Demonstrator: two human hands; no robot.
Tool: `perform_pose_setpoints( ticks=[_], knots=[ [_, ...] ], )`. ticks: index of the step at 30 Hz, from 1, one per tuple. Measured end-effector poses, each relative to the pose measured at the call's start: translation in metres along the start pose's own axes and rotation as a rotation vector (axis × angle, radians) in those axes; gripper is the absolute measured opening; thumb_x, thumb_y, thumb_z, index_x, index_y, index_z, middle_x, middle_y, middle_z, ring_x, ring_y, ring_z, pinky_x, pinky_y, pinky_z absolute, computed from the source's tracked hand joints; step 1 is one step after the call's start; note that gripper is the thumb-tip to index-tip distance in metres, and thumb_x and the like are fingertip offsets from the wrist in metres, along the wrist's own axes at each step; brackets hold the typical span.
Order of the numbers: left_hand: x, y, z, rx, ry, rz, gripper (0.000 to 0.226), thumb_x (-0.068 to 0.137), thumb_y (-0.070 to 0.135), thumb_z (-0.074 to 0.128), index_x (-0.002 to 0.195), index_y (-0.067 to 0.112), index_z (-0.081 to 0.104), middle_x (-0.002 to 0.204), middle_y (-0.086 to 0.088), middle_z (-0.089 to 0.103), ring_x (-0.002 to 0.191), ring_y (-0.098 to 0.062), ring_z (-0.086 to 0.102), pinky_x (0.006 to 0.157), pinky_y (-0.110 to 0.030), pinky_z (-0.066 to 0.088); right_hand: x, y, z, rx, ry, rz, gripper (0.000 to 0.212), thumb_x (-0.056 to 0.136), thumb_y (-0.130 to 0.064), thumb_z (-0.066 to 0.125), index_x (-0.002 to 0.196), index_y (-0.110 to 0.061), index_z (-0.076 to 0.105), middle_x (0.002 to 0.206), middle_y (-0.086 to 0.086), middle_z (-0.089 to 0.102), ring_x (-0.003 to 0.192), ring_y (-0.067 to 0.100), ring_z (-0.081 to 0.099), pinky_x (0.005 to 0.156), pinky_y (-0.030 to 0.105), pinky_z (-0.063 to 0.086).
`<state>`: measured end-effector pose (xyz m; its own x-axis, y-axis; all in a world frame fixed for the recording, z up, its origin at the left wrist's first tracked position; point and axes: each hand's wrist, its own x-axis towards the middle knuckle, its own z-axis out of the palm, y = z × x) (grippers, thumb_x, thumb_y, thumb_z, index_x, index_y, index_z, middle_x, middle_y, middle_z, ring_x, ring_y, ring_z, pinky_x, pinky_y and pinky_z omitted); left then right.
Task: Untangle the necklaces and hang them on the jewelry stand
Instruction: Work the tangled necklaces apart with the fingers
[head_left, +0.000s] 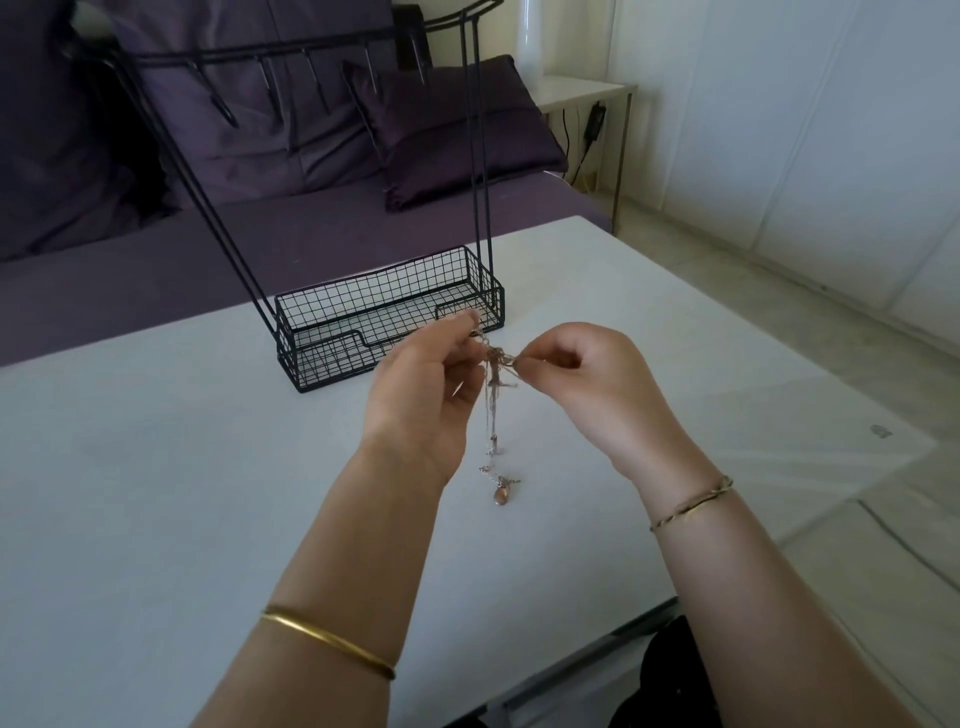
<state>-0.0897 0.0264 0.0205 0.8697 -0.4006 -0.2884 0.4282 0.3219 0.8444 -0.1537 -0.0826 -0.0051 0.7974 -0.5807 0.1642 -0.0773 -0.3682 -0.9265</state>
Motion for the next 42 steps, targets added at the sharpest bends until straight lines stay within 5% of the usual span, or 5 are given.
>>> perform_pose_setpoints(
  ticks=[7,12,24,34,42],
  knots=[
    [0.0,-0.004,0.002,0.056,-0.074,-0.09,0.018,0.09,0.001,0.052,0.086,0.012,0.065,0.062,0.006,0.056,0.055,-0.005,0.048,0.047,-0.015,0.033,-0.002,-0.01,0.009,0.506,0.073,0.113,0.015,0.085,-0.002,0.062,0.072,-0.01,0.063,0.06,-0.006,0.058,0.05,0.005,0.05,0.06,0.026,0.05],
    [-0.001,-0.006,0.005,0.047,-0.14,-0.076,0.028,0.091,-0.008,0.047,0.084,0.013,0.064,0.059,0.002,0.057,0.053,-0.007,0.048,0.048,-0.014,0.038,-0.001,-0.012,0.007,0.783,0.038,0.175,0.014,0.089,-0.001,0.06,0.077,-0.008,0.059,0.067,0.004,0.05,0.042,0.007,0.032,0.042,0.019,0.033],
    [0.003,-0.005,0.001,-0.004,0.017,0.082,0.03,0.087,-0.013,0.048,0.079,0.012,0.062,0.07,0.001,0.055,0.059,-0.009,0.045,0.055,-0.015,0.041,-0.001,-0.005,-0.001,-0.127,0.046,-0.043,0.011,0.077,-0.01,0.062,0.075,-0.019,0.069,0.057,-0.008,0.056,0.054,0.004,0.048,0.053,0.018,0.036],
    [0.0,-0.001,-0.002,0.068,-0.176,0.051,0.028,0.089,-0.009,0.046,0.088,0.012,0.065,0.066,0.004,0.058,0.057,-0.011,0.044,0.05,-0.019,0.043,-0.005,-0.01,0.002,0.186,-0.009,0.041,0.017,0.094,-0.015,0.05,0.097,-0.02,0.066,0.09,0.002,0.066,0.036,0.011,0.041,0.038,0.025,0.039],
    [0.002,-0.002,-0.003,0.139,-0.079,0.115,0.032,0.088,-0.012,0.043,0.092,0.01,0.065,0.061,0.006,0.053,0.053,-0.006,0.043,0.048,-0.015,0.04,0.0,-0.006,-0.011,-0.05,-0.001,0.043,0.014,0.076,-0.011,0.063,0.083,-0.022,0.069,0.065,-0.01,0.056,0.058,0.003,0.05,0.054,0.019,0.038]
  ],
)
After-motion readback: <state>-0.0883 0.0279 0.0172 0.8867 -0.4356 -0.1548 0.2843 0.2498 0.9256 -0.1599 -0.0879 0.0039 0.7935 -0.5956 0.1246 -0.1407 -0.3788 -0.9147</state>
